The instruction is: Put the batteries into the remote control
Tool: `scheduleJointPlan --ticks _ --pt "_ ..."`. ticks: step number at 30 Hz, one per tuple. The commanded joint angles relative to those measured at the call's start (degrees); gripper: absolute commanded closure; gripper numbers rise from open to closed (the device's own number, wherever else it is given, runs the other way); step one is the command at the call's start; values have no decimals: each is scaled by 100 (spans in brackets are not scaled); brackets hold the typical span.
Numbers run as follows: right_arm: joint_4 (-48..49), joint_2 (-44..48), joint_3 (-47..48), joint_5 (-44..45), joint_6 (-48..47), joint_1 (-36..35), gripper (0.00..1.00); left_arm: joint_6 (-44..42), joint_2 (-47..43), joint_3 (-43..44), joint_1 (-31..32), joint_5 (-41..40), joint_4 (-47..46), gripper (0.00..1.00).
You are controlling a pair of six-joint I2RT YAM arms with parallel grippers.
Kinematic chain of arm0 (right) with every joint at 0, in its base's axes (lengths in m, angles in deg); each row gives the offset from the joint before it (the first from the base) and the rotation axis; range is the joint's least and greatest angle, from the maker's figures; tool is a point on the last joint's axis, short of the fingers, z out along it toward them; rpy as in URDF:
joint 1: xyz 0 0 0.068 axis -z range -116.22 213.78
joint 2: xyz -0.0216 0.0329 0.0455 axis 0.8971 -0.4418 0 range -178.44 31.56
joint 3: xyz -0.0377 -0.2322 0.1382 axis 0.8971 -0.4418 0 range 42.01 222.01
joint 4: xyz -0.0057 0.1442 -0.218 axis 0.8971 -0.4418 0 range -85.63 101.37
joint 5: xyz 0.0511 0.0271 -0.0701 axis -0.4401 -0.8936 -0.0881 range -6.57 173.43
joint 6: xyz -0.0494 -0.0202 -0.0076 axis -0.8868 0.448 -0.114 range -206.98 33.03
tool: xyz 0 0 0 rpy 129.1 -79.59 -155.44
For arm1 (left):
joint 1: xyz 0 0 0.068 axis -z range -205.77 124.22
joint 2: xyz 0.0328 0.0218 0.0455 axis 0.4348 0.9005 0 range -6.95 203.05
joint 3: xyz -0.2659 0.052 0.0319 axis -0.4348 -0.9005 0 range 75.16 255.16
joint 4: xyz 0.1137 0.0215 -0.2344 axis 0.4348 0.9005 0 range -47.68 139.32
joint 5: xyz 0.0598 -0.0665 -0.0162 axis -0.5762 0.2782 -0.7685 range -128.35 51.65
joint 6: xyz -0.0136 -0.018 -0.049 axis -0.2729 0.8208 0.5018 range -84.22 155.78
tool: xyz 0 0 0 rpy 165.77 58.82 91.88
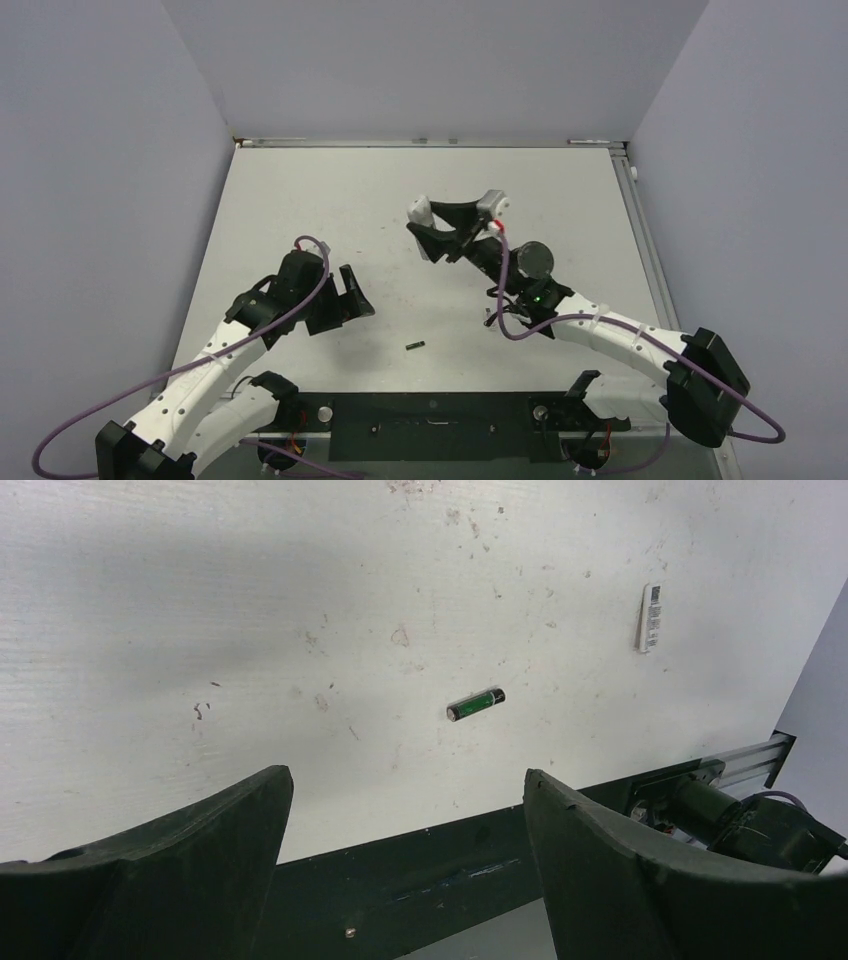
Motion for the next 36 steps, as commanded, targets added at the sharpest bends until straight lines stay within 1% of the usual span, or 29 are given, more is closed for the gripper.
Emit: scheduleJointPlan --ticks 1,3,5,7,8,10,12,14,15,16,17,20,24,27,30,33,36 --pt "3817 126 -83 419 2068 400 92 -104 7 322 -58 -63 -39 17" --pt "4491 -23 237 577 2657 535 92 -111 22 356 -59 -37 -67 17" --pt "5116 -324 651 697 3360 688 92 -126 41 399 -63 -19 -98 17" --pt "5969 -712 1117 894 4120 812 92 -145 58 431 -67 -12 -106 17" --pt "6024 -841 1420 1006 4567 870 92 -148 60 440 -67 1 -111 17" --pt "6032 -1034 2008 1010 4918 908 92 -176 60 463 -75 39 -128 17" --pt "6024 -1225 2598 841 5037 900 92 -220 55 489 -83 57 -111 17" --pt "5987 -1306 2805 689 4992 886 92 -256 36 526 -93 55 -72 17" --pt "5766 -1266 2802 503 4908 879 92 -272 23 543 -101 44 -55 17" --pt "5322 -1125 2724 254 4682 885 92 -285 -2 559 -110 37 -27 17" --pt "4637 -912 2642 -12 4158 862 92 -296 -26 564 -111 25 -15 17" --pt "2029 -282 2421 -485 2660 757 92 -312 -92 518 -120 26 2 17" --pt "-1013 209 2288 -423 1198 730 92 -314 -100 409 -129 52 -35 17" --pt "-3567 136 2526 -285 374 716 92 -323 -33 355 -138 75 -111 17" --pt "-5047 -29 2366 -261 -212 687 92 -334 68 345 -138 82 -193 17" --pt "-5872 -159 1954 -152 -708 557 92 -332 152 324 -138 82 -264 17" --pt "-6504 -388 1647 108 -1048 161 92 -332 206 303 -144 98 -307 17"
